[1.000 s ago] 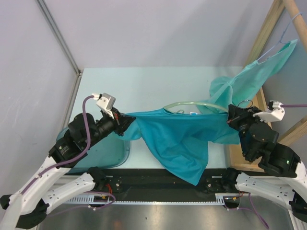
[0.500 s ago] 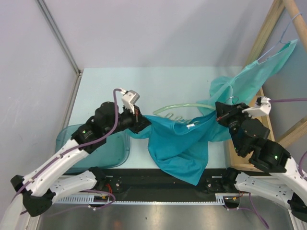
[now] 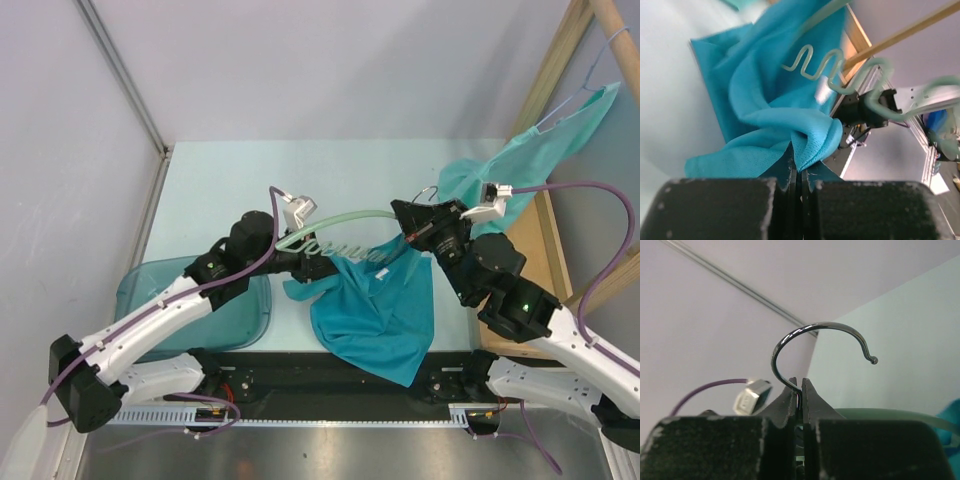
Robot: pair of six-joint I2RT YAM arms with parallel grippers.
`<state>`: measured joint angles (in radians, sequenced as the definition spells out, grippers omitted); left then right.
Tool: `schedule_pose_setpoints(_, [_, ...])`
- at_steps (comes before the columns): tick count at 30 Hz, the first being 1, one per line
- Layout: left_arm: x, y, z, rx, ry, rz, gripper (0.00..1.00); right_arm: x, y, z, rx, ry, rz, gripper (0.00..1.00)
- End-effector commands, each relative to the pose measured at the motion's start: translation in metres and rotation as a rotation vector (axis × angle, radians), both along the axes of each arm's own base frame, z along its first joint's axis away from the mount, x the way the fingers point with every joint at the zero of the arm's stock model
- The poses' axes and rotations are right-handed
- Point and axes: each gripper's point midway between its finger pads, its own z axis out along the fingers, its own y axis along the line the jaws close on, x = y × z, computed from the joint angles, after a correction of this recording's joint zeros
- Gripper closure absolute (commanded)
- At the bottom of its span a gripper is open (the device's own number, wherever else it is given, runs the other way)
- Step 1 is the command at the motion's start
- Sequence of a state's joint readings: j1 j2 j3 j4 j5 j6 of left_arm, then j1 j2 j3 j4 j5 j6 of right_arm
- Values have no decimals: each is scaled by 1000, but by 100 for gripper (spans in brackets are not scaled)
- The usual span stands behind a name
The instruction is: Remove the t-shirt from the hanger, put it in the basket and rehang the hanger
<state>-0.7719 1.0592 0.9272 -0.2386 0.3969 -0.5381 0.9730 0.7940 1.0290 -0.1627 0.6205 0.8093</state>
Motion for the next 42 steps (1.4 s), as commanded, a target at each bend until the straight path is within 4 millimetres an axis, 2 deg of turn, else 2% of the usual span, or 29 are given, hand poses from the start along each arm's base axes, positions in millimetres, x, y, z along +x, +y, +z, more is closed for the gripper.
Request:
schedule_pose_setpoints(1, [-4, -9, 4, -69, 23, -36, 100, -12, -7, 61, 287, -109, 44, 100])
schedule_pose_setpoints(7, [3, -6, -14, -14, 36, -2, 99, -17, -18, 90, 256, -175, 29, 100])
schedule_pose_setpoints(9, [9, 3, -20, 25, 24, 51, 100, -23, -26, 103, 241, -198, 26, 100])
schedule_pose_setpoints(11, [10, 13, -21, 46, 8, 96, 100, -25, -37, 105, 198, -206, -4, 100])
schedule_pose_setpoints(13, [17, 27, -23, 79, -17, 179, 100, -26, -48, 100, 155, -196, -32, 100])
schedule_pose_setpoints(14, [17, 36, -14, 64, -47, 210, 100, -29, -59, 101, 155, -196, -55, 100])
schedule_pose_setpoints(16, [25, 56, -16, 93, -69, 325, 100, -30, -69, 89, 105, -172, -88, 100])
schedule_pose_setpoints(17, [22, 68, -1, 54, -102, 369, 100, -30, -78, 84, 94, -160, -120, 100])
schedule_pose_setpoints(18, [24, 78, -3, 55, -109, 422, 100, -33, -86, 77, 74, -148, -133, 100])
schedule_pose_setpoints(20, [24, 94, 10, -15, -149, 504, 100, -33, -99, 65, 48, -124, -178, 100])
schedule_pose_setpoints(21, [17, 106, 19, -66, -182, 531, 100, -37, -107, 59, 37, -114, -190, 100])
schedule_pose_setpoints(23, [19, 129, 24, -80, -201, 639, 100, -38, -117, 52, 24, -100, -219, 100])
schedule_pose_setpoints(24, [15, 142, 37, -120, -226, 677, 100, -39, -121, 46, 3, -87, -226, 100])
schedule_pose_setpoints(27, [13, 163, 46, -136, -262, 755, 100, -43, -134, 40, -12, -76, -256, 100])
schedule_pose_setpoints(30, [15, 151, 54, -137, -296, 697, 98, -45, -140, 37, -11, -76, -274, 100])
schedule_pose_setpoints(31, [22, 138, 43, -84, -272, 664, 100, -44, -140, 36, -18, -75, -274, 100])
schedule_pose_setpoints(33, [19, 106, 41, -69, -240, 515, 100, -44, -139, 37, -21, -76, -274, 100])
schedule_pose_setpoints(35, [26, 72, 13, 11, -162, 397, 100, -44, -137, 37, -18, -77, -263, 100])
schedule_pose_setpoints(36, [14, 51, 11, -1, -122, 266, 100, -45, -137, 37, -14, -76, -261, 100])
schedule_pose_setpoints(37, [18, 33, -12, 54, -70, 200, 100, -45, -136, 37, -13, -76, -256, 100])
schedule_pose_setpoints(38, [17, 22, -9, 67, -62, 160, 100, -46, -138, 36, -8, -75, -256, 100])
schedule_pose_setpoints(40, [9, 6, -32, 224, -96, 126, 100, -49, -141, 35, 7, -72, -255, 100])
schedule_pose_setpoints(41, [-6, -16, -37, 282, -120, 69, 100, -51, -144, 34, 19, -74, -256, 100])
schedule_pose_setpoints(42, [-5, -19, -47, 341, -149, 72, 100, -52, -146, 33, 24, -74, -256, 100])
